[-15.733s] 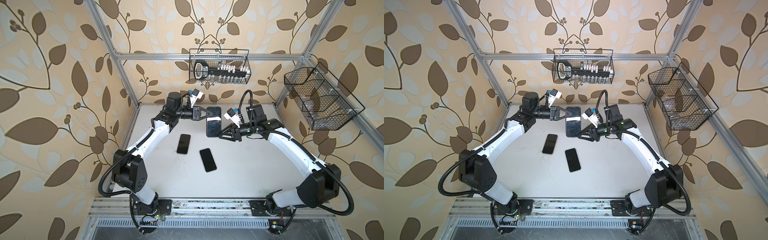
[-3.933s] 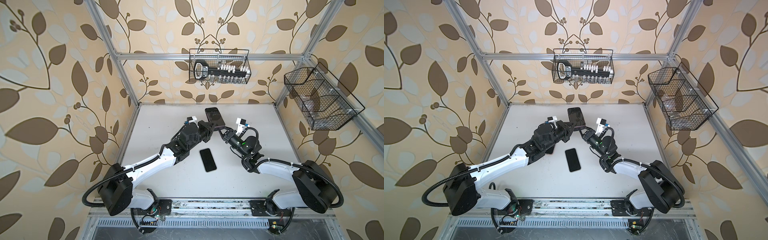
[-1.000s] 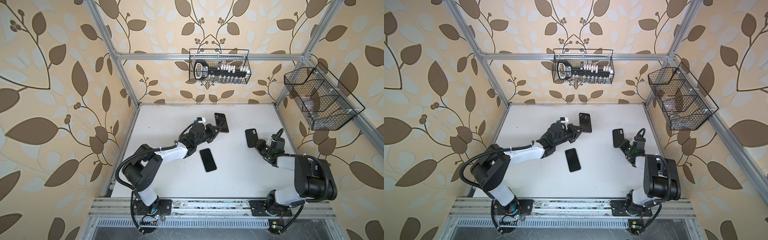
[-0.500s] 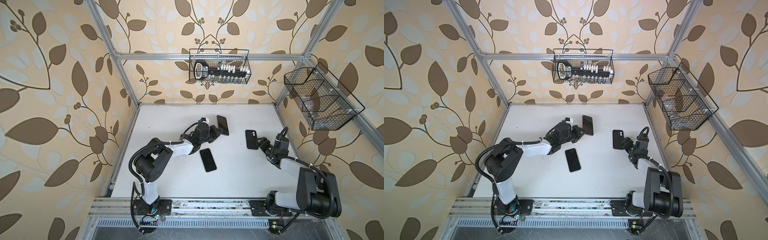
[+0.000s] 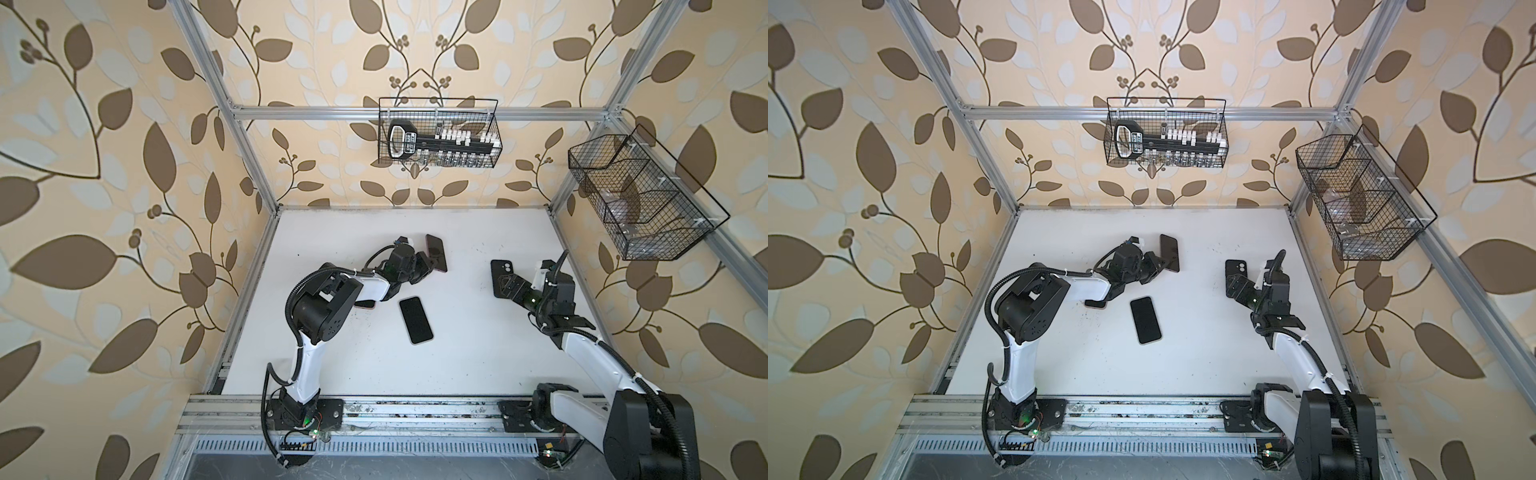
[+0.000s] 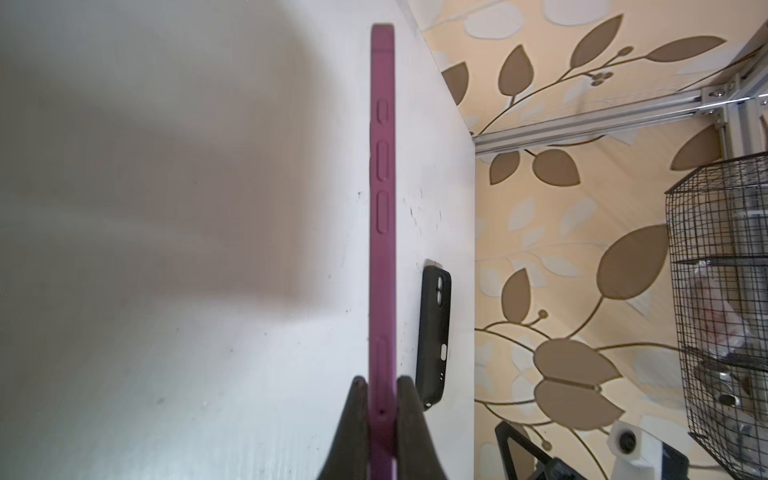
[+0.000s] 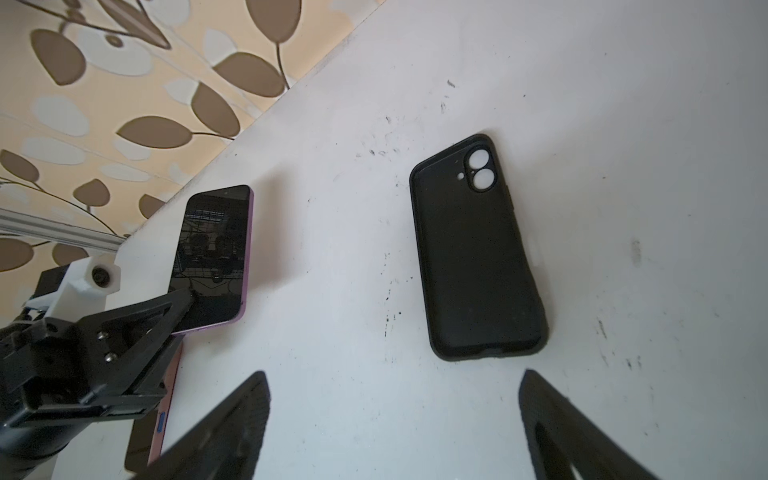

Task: Take the phone out of the phone case
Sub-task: 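Lower the pink-edged phone onto the table with the left gripper while the right gripper withdraws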

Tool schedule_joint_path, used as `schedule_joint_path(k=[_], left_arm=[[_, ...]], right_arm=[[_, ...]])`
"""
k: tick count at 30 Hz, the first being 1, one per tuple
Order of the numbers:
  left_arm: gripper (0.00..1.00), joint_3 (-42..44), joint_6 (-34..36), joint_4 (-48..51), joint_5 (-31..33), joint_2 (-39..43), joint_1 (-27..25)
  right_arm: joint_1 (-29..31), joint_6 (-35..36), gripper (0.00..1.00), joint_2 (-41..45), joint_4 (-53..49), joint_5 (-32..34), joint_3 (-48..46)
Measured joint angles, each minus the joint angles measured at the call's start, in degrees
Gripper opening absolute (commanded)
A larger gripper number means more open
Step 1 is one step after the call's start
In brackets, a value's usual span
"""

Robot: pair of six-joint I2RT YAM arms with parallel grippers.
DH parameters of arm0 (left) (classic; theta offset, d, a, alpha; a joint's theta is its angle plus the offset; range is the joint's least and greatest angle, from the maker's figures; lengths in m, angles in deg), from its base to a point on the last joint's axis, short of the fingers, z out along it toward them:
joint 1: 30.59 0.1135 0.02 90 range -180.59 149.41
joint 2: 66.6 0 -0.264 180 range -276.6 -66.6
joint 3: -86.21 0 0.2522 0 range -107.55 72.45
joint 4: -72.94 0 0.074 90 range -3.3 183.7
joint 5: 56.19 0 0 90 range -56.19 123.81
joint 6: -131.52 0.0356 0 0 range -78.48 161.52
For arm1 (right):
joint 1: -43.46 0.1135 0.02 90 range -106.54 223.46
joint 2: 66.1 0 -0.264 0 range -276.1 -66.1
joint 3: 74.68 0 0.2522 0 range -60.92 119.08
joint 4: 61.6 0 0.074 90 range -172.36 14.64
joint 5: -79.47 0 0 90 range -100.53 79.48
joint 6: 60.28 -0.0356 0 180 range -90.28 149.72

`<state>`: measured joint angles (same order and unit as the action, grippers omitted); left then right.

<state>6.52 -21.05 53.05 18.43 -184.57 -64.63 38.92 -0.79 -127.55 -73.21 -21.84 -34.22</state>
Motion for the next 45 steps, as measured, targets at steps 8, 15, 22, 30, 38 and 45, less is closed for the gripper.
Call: schedule_joint_path(k=[8,15,22,30,38,45], left_arm=[[0.0,-0.11,1.36,-0.04,-1.75,-1.88,1.14],[0.0,-0.11,2.08,-0.09,-2.43,-3.34,1.49],[0.03,-0.11,2.27,-1.14,-2.45,-4.42,1.51],[0.21,-0.11,2.4,-1.33,-2.36,-4.81,1.51],[0.42,-0.11,3.74,0.61,-1.81,-4.92,1.51],[0.61,-0.24,5.31,2.05,-0.55,-4.02,1.51]], right_arm=[[4.57,1.05,1.0,1.97,-4.04,2.25,0.0],[7.89,1.2,1.0,4.98,-6.43,4.9,0.0],[8.35,1.2,1.0,7.32,-8.0,6.34,-0.02],[8.37,1.2,1.0,8.2,-8.5,6.71,-0.13],[8.74,1.18,1.0,8.22,-8.5,6.91,-0.13],[10.05,1.18,1.0,8.31,-8.63,8.07,-0.13]])
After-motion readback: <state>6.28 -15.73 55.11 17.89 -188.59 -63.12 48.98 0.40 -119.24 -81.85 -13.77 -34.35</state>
